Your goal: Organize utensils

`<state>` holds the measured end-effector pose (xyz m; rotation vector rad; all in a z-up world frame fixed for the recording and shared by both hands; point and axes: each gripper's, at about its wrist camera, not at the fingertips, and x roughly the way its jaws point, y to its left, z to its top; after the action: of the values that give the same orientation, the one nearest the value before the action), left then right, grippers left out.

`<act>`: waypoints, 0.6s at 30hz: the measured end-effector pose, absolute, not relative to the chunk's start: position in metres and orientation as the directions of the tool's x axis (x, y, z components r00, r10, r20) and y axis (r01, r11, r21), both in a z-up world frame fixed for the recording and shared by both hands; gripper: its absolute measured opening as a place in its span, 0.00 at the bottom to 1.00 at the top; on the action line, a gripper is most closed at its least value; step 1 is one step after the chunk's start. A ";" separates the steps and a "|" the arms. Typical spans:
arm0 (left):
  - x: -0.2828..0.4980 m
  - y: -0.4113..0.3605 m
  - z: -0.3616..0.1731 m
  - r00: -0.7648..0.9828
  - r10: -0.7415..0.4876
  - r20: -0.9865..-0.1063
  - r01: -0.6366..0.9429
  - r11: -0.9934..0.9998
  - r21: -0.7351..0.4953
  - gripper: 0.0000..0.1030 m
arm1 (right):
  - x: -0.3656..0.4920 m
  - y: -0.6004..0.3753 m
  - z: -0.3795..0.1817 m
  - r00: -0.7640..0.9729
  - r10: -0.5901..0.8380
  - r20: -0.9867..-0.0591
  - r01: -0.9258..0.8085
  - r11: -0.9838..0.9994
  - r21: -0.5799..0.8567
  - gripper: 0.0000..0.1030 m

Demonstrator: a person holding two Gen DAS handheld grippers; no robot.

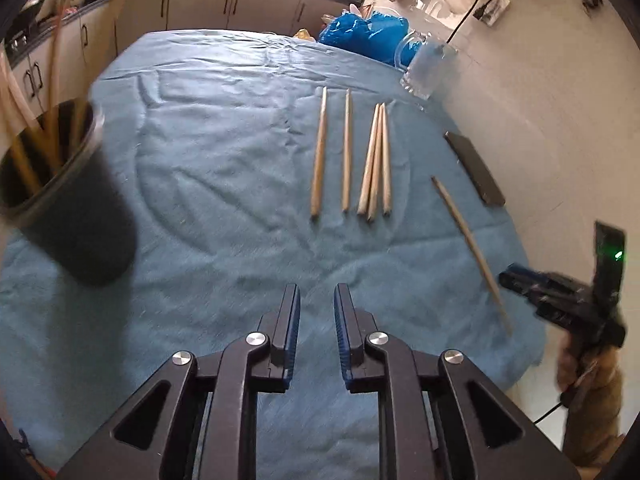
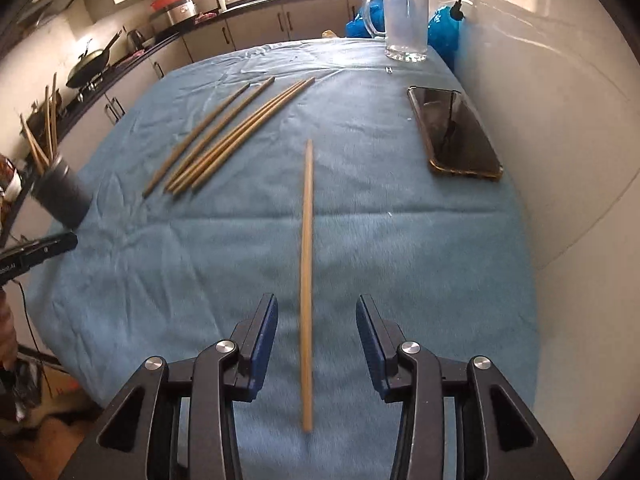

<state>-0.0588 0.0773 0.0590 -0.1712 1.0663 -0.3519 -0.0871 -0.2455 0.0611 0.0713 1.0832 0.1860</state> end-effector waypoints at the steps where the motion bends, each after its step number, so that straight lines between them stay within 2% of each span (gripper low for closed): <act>1: -0.052 0.074 0.061 0.447 -0.351 -0.823 0.199 0.936 -0.291 0.16 | -0.080 -0.244 0.059 0.453 0.184 -0.872 -0.115 0.982 0.148 0.43; 8: 0.025 0.028 0.039 0.483 -0.267 -0.834 0.230 0.958 -0.173 0.16 | -0.051 -0.233 0.050 0.451 0.191 -0.872 -0.119 0.981 0.154 0.43; 11: 0.045 0.019 0.018 0.447 -0.220 -0.867 0.228 0.965 -0.127 0.16 | -0.046 -0.228 0.047 0.450 0.196 -0.871 -0.131 0.980 0.153 0.43; 14: 0.052 0.009 0.016 0.478 -0.171 -0.862 0.244 0.968 -0.057 0.15 | -0.042 -0.223 0.043 0.447 0.185 -0.875 -0.142 0.981 0.135 0.42; 15: 0.052 0.006 0.017 0.478 -0.168 -0.862 0.249 0.967 -0.050 0.06 | -0.041 -0.222 0.043 0.447 0.182 -0.876 -0.145 0.981 0.130 0.40; 18: 0.048 0.005 0.016 0.456 -0.169 -0.874 0.251 0.966 -0.056 0.06 | -0.036 -0.220 0.042 0.446 0.181 -0.877 -0.144 0.981 0.130 0.35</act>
<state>0.0483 0.0048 0.0162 0.0852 1.0668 -0.2590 -0.0360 -0.2197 0.0420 0.0377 1.0902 0.2018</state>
